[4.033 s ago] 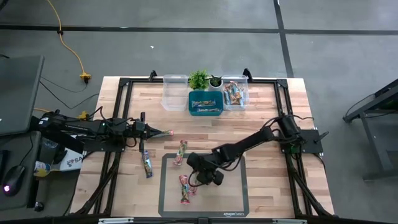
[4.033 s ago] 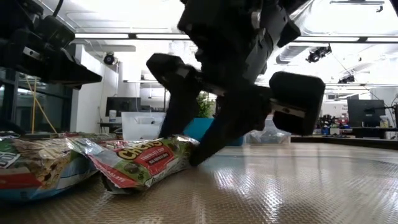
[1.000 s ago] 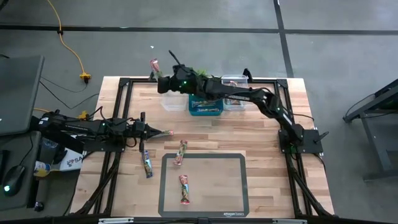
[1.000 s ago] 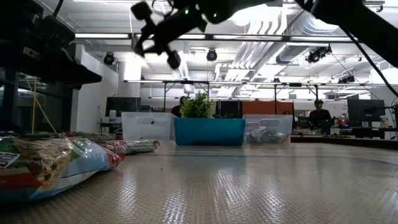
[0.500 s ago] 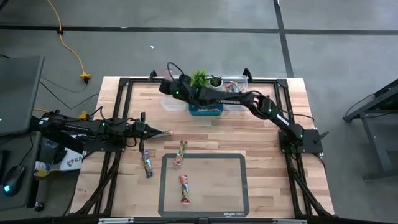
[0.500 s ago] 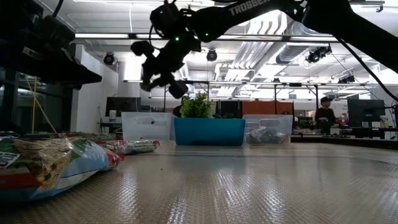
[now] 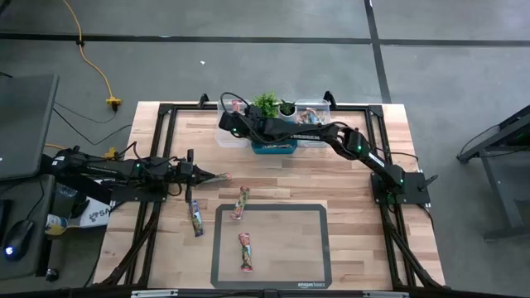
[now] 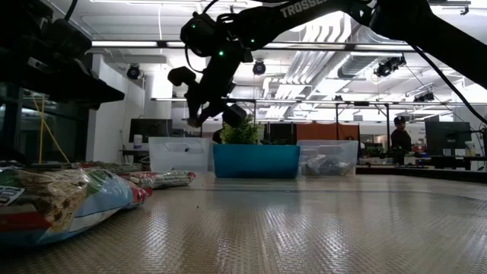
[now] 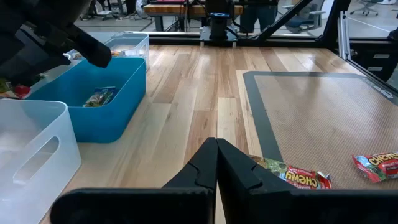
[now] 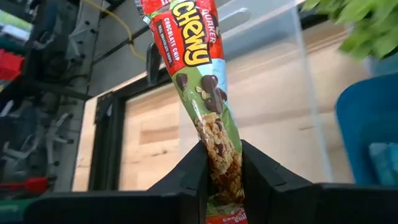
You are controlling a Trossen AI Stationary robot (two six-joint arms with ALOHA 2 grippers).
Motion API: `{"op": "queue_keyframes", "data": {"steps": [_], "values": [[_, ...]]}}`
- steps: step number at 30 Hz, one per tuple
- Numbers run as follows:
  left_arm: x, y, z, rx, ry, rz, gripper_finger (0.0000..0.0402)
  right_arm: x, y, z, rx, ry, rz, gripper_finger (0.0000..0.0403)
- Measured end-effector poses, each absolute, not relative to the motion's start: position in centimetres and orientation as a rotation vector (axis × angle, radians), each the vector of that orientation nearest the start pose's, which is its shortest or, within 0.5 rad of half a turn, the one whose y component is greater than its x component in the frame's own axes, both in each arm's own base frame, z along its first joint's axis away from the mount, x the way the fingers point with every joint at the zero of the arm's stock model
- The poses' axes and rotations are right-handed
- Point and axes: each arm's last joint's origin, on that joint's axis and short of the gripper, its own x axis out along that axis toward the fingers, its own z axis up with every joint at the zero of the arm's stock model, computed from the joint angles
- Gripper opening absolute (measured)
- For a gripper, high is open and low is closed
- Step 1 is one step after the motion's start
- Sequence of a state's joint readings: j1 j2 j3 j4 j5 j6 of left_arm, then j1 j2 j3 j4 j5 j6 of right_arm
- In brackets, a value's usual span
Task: Pick and place Granola Bars by type
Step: Put the red granola bar into the left transparent bin
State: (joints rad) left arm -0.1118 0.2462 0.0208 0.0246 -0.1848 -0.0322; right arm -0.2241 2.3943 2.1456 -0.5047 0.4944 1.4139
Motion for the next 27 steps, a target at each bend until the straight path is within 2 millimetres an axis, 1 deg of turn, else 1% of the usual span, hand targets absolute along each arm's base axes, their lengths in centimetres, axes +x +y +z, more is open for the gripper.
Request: {"op": "queue_keyframes", "data": {"steps": [5,10,13,16,19,22,27], "values": [[11.0,-0.7,15.2,-0.002,0.197,0.076,0.0001,51.3,-13.8,21.5,1.135,0.174,-1.125,0.0057],[11.0,-0.7,15.2,-0.002,0.198,0.075,0.0001,51.0,-15.0,21.4,1.156,0.199,-1.113,0.0058],[11.0,-0.7,15.2,-0.002,0.198,0.075,0.0001,50.8,-15.8,21.4,1.135,0.209,-1.116,0.0062],[11.0,-0.7,15.2,-0.002,0.198,0.076,0.0001,50.7,-16.3,21.4,1.148,0.233,-1.083,0.0067],[11.0,-0.7,15.2,-0.002,0.198,0.075,0.0001,50.9,-16.3,21.6,1.154,0.224,-1.059,0.0071],[11.0,-0.7,15.2,-0.002,0.198,0.075,0.0001,51.2,-16.0,21.8,1.116,0.199,-1.038,0.0078],[11.0,-0.7,15.2,-0.002,0.198,0.076,0.0001,51.4,-16.0,22.1,1.116,0.173,-1.017,0.0096]]}}
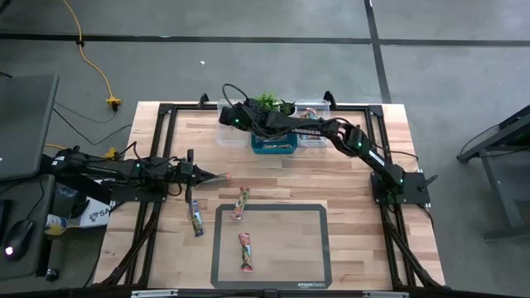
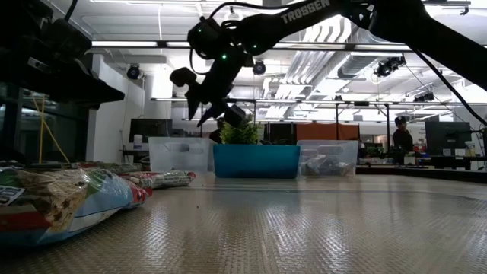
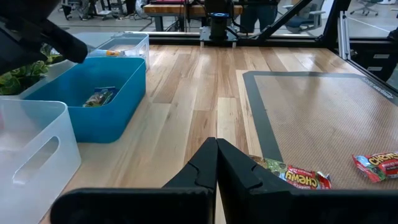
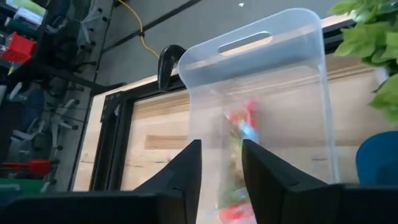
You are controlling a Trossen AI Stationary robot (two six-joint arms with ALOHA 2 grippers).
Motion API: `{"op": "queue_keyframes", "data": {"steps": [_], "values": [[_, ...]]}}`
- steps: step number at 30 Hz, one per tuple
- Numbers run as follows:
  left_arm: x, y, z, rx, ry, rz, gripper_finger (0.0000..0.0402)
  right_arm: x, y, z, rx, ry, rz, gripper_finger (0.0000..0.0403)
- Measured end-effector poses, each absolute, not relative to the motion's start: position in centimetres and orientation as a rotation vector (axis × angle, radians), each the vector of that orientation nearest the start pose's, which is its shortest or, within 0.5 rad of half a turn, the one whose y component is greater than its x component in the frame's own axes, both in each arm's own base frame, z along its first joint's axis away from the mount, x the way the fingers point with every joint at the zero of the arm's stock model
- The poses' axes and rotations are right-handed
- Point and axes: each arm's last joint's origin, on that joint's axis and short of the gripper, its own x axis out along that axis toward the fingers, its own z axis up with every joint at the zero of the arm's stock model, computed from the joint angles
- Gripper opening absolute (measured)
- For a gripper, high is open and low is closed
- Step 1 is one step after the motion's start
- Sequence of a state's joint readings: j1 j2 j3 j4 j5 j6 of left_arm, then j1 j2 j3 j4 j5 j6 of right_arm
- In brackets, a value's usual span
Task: Pick and place Granola Bars by type
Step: Put the red granola bar into the left transparent bin
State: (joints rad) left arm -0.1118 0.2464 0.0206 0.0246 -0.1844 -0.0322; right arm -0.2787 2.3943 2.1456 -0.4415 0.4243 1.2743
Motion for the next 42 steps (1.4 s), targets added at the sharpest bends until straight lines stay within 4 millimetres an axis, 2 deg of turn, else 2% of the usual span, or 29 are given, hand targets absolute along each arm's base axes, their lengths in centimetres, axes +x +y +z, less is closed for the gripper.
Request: {"op": "queue_keyframes", "data": {"steps": [7,10,15,22,32,37,42], "values": [[11.0,-0.7,15.2,-0.002,0.198,0.075,0.0001,51.5,-15.9,22.1,1.062,0.215,-0.994,0.0136],[11.0,-0.7,15.2,-0.002,0.198,0.075,0.0001,51.7,-15.9,22.3,1.013,0.244,-0.931,0.0154],[11.0,-0.7,15.2,-0.002,0.198,0.075,0.0001,52.7,-15.6,23.4,0.845,0.272,-0.669,0.0176],[11.0,-0.7,15.2,-0.002,0.198,0.075,0.0001,53.1,-14.5,24.1,0.676,0.390,-0.308,0.0173],[11.0,-0.7,15.2,-0.002,0.198,0.075,0.0001,50.2,-12.9,26.6,0.440,0.664,0.040,0.0149],[11.0,-0.7,15.2,-0.002,0.198,0.075,0.0001,48.7,-11.1,27.2,0.445,0.796,0.189,0.0145],[11.0,-0.7,15.2,-0.002,0.198,0.075,0.0001,48.3,-7.0,26.6,0.448,0.935,0.339,0.0150]]}}
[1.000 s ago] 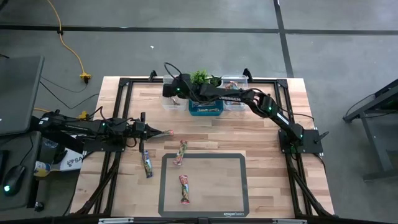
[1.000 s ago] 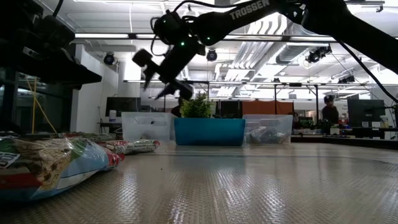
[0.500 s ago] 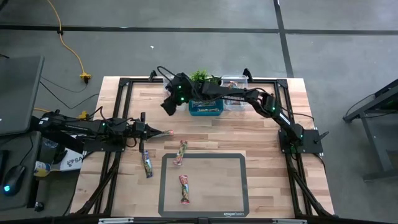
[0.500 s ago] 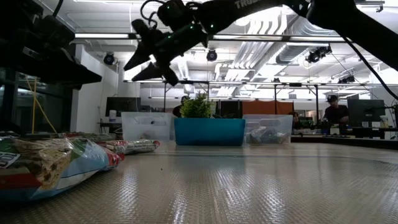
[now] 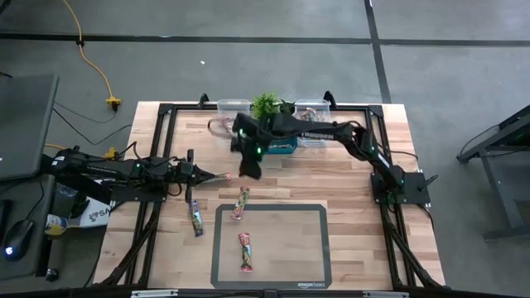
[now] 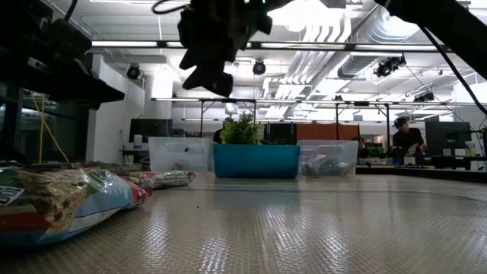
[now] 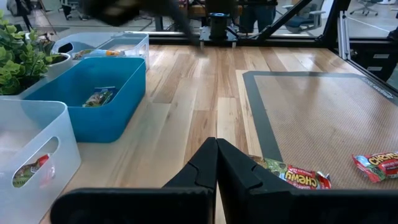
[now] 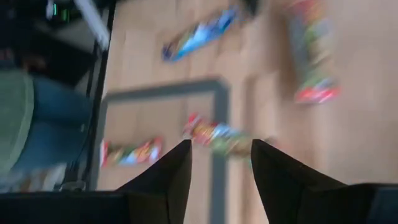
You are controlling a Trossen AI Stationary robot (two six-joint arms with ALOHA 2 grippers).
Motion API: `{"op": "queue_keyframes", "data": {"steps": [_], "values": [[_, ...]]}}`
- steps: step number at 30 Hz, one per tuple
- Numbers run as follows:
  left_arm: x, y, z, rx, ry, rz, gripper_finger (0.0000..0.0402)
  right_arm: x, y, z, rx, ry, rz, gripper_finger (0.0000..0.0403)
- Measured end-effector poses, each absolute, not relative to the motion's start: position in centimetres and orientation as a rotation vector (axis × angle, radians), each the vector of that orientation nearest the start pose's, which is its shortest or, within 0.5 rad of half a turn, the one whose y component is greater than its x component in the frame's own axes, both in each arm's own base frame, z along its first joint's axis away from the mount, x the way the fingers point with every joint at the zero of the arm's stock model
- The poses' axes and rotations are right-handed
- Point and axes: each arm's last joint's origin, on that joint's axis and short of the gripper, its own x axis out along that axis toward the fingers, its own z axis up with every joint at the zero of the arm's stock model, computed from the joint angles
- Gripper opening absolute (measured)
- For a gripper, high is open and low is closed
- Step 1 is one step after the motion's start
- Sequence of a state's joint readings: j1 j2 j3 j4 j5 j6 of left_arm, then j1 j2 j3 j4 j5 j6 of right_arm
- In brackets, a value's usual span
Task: Pick and place Granola Bars by type
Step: Put the red granola bar into the left transparent bin
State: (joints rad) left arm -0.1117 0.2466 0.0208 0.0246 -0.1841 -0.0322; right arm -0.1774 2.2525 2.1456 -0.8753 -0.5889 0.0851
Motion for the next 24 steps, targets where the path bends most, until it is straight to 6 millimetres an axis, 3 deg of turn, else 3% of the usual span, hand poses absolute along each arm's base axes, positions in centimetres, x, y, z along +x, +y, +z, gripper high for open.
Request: {"op": "queue_keyframes", "data": {"steps": [8,16,20,24], "values": [[11.0,-0.7,15.2,-0.002,0.198,0.075,0.0001,47.8,1.1,25.9,0.408,1.120,0.351,0.0158],[11.0,-0.7,15.2,-0.002,0.198,0.075,0.0001,46.9,9.3,25.7,0.457,1.199,0.192,0.0163],[11.0,-0.7,15.2,-0.003,0.198,0.075,0.0001,46.2,12.7,25.7,0.647,1.220,-0.006,0.0163],[11.0,-0.7,15.2,-0.002,0.198,0.075,0.0001,45.8,15.1,25.7,0.906,1.130,-0.302,0.0168]]}}
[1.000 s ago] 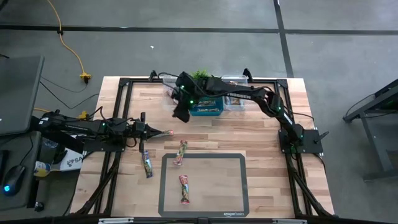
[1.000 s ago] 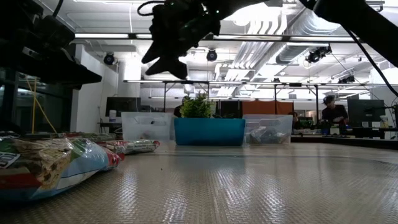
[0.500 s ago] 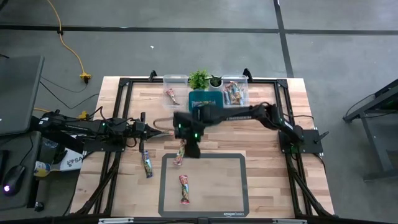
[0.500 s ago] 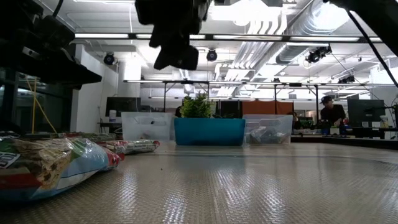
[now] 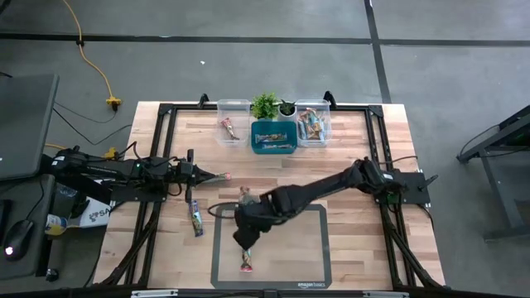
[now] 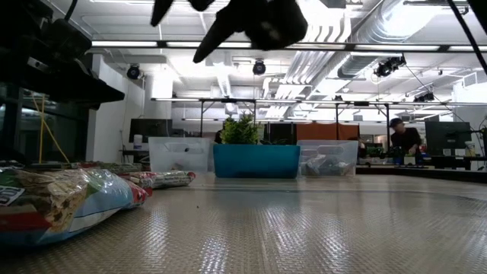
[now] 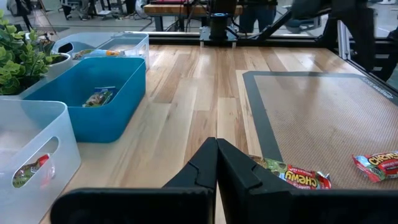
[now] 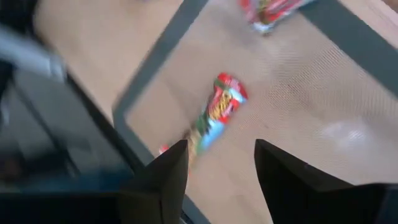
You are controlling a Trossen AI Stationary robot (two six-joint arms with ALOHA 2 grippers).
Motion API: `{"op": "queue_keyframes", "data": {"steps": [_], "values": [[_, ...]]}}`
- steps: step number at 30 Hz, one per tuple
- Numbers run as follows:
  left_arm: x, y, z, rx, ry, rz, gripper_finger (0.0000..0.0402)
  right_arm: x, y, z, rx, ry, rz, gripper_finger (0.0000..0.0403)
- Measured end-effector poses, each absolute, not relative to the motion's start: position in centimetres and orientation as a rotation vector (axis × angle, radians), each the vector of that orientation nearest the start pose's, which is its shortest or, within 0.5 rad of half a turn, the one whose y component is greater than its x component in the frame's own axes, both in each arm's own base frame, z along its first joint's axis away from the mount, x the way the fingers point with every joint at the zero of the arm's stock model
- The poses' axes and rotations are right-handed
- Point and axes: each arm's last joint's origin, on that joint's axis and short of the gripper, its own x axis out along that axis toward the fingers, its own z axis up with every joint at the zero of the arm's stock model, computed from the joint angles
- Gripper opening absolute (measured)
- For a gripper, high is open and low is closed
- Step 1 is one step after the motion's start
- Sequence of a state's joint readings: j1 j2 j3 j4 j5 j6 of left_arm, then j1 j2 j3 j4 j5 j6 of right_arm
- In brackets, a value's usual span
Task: Pick and place Granola Bars by type
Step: Put the red granola bar into the left transparent bin
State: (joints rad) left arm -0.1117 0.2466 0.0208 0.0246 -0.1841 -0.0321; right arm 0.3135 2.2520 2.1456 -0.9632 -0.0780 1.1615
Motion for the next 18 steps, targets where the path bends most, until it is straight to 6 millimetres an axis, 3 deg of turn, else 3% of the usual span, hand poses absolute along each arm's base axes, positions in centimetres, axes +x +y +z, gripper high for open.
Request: {"op": "queue_keyframes", "data": {"steps": [6,18], "values": [[11.0,-0.7,15.2,-0.002,0.198,0.075,0.0001,45.3,17.9,26.0,1.057,0.894,-0.543,0.0174],[11.0,-0.7,15.2,-0.002,0.198,0.075,0.0001,44.3,21.8,25.8,1.172,0.777,-0.580,0.0182]]}}
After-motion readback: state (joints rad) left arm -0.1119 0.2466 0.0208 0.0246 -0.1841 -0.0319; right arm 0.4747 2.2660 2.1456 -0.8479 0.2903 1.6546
